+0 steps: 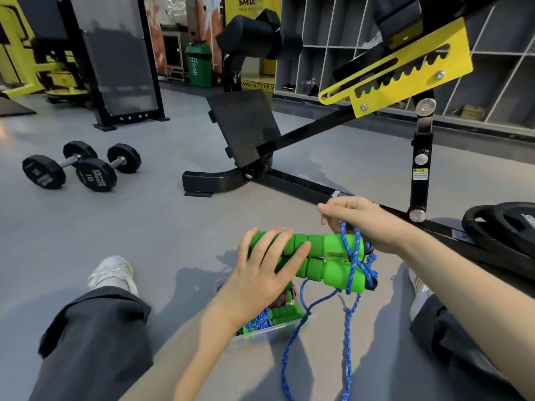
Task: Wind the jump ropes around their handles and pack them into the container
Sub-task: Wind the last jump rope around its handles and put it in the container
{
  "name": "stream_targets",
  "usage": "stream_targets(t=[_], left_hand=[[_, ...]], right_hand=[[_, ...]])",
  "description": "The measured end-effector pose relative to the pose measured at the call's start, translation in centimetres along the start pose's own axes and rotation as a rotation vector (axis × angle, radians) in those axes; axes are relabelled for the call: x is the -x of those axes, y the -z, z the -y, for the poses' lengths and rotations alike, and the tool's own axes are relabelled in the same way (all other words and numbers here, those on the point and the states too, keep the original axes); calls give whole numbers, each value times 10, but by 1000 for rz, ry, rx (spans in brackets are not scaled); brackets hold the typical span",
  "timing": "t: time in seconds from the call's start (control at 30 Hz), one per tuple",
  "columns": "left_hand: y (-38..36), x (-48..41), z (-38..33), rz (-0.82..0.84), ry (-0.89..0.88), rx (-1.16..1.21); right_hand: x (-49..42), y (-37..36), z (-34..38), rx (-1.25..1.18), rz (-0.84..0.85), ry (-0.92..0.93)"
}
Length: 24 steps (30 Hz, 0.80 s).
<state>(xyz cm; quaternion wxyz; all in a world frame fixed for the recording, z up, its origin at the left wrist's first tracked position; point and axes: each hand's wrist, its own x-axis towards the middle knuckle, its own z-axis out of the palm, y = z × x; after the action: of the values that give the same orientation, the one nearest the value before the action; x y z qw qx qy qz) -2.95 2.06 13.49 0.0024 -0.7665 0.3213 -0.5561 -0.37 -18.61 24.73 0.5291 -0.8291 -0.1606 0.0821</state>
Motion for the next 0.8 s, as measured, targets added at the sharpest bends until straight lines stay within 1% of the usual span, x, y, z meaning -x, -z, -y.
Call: stream_targets(t=[0.07, 0.13, 0.17, 0.2, 0.23, 0.3, 0.33, 0.43, 0.53, 0.67, 0.8], left_hand=[[-1, -2, -2, -34, 14, 3], [-2, -2, -3, -49, 33, -2], [-3, -1, -3, -44, 41, -13], [-4, -1, -3, -34, 55, -25], [-5, -1, -2, -23, 73, -43], [-9, 2, 1, -3, 112, -90], [-12, 5, 3, 5, 127, -117], [-19, 14, 9, 45, 128, -175], [-22, 22, 10, 108, 103, -193], [-20, 25, 10, 149, 58, -213], [-16, 26, 13, 162, 79, -220]], right_hand=[[-4, -10, -7, -166, -23, -71], [-1, -24, -19, -412, -61, -227], [4, -34, -29, -473, -136, -289], [12, -46, -37, -509, -248, -326], [19, -59, -46, -512, -323, -309], [27, -87, -55, -543, -320, -244], [30, -98, -57, -555, -313, -271], [41, -113, -57, -434, -270, -308], [58, -115, -58, -261, -188, -250], [65, -92, -48, -17, 87, -210], [68, -51, -26, 61, 253, -205]])
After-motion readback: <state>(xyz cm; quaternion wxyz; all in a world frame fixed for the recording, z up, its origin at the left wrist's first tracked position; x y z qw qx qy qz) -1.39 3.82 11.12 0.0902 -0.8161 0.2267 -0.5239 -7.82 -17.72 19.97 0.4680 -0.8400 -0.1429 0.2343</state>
